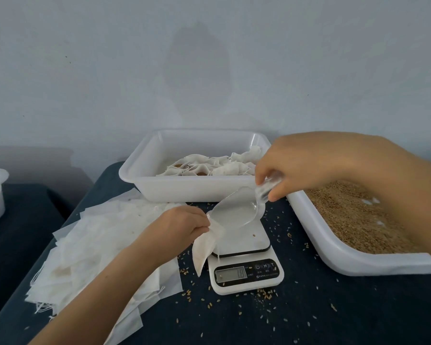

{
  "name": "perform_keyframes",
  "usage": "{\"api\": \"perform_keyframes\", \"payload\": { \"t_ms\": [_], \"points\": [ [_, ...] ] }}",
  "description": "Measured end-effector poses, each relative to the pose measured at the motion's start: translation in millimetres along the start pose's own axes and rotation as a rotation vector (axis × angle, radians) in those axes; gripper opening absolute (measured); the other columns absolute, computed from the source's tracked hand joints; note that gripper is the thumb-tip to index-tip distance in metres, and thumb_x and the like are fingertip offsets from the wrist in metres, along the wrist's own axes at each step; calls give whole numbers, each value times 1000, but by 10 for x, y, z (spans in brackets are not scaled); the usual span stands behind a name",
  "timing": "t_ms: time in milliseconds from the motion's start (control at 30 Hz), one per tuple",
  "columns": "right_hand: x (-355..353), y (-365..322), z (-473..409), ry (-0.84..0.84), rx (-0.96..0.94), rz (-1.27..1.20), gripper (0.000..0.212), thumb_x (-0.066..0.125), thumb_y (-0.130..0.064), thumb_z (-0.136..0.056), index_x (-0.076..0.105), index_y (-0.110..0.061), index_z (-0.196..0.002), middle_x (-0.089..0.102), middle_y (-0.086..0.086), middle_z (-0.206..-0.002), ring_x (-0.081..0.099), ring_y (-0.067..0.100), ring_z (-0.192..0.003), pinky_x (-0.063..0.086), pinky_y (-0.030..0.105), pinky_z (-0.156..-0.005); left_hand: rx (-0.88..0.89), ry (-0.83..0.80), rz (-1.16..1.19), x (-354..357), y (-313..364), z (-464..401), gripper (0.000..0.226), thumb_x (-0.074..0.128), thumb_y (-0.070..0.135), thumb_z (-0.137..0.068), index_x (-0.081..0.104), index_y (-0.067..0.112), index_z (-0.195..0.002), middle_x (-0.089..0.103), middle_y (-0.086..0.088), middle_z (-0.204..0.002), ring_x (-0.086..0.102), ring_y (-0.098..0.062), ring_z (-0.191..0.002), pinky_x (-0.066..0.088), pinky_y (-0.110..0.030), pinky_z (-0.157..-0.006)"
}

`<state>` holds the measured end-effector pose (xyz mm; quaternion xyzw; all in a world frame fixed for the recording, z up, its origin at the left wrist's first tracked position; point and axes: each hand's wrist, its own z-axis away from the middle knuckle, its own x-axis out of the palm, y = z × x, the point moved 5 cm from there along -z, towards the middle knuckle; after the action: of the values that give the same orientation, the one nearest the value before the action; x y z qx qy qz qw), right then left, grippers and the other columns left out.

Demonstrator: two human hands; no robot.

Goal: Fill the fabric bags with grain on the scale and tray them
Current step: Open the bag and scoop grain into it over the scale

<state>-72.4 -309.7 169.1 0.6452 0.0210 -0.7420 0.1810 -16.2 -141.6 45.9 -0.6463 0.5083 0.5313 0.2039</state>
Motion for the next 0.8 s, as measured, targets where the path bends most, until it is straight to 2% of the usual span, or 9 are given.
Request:
{"api": "perform_keyframes", "payload": {
  "t_ms": [133, 233, 333, 400, 500, 633, 800],
  "points": [
    [70, 420, 268, 86, 109, -365, 25, 68, -56, -72, 64, -45, -94, 64, -21, -89, 59, -5, -87, 45, 20, -78, -33, 19, -15, -116, -30, 6, 19, 57, 17, -92, 73, 8, -95, 68, 3, -100, 61, -10, -93, 43, -18, -84],
    [198, 736, 520, 239, 229, -574, 39, 62, -67, -58, 64, -48, -93, 69, -19, -92, 60, -11, -83, 41, 17, -73, -18, 34, -41, -229, -13, -74, 17, 58, 15, -91, 72, 4, -90, 69, -1, -94, 61, -14, -89, 42, -22, -82],
    [401, 992, 709, 350, 357, -731, 43, 64, -66, -52, 65, -47, -91, 70, -18, -84, 64, -6, -77, 43, 18, -67, -1, 19, -61, -255, 40, -265, 21, 54, 18, -93, 71, 5, -91, 68, -1, -96, 60, -15, -91, 42, -28, -84],
    [554, 1086, 779, 375, 404, -792, 43, 67, -61, -54, 65, -44, -94, 71, -19, -82, 67, 1, -70, 46, 21, -64, 7, -26, -71, -197, 101, -424, 22, 52, 19, -94, 69, 5, -90, 67, 0, -95, 58, -14, -91, 41, -28, -84],
    [753, 1163, 849, 409, 457, -838, 35, 70, -50, -64, 66, -40, -98, 71, -20, -83, 67, 3, -65, 47, 23, -64, 37, -91, -80, -45, 207, -634, 21, 50, 18, -94, 67, 8, -86, 65, 2, -93, 56, -14, -90, 42, -29, -85],
    [950, 1201, 904, 417, 483, -885, 25, 75, -36, -73, 66, -39, -96, 72, -14, -84, 67, 4, -63, 48, 16, -57, 48, -123, -122, 196, 299, -796, 24, 46, 22, -96, 67, 10, -96, 64, 1, -101, 55, -15, -96, 42, -32, -87],
    [1157, 1156, 919, 445, 565, -926, 28, 71, -47, -73, 67, -37, -99, 73, -13, -85, 69, 4, -70, 50, 23, -66, 63, -70, -213, 419, 391, -880, 27, 41, 22, -98, 66, 13, -103, 61, 0, -104, 53, -18, -99, 41, -31, -84]
  ]
}}
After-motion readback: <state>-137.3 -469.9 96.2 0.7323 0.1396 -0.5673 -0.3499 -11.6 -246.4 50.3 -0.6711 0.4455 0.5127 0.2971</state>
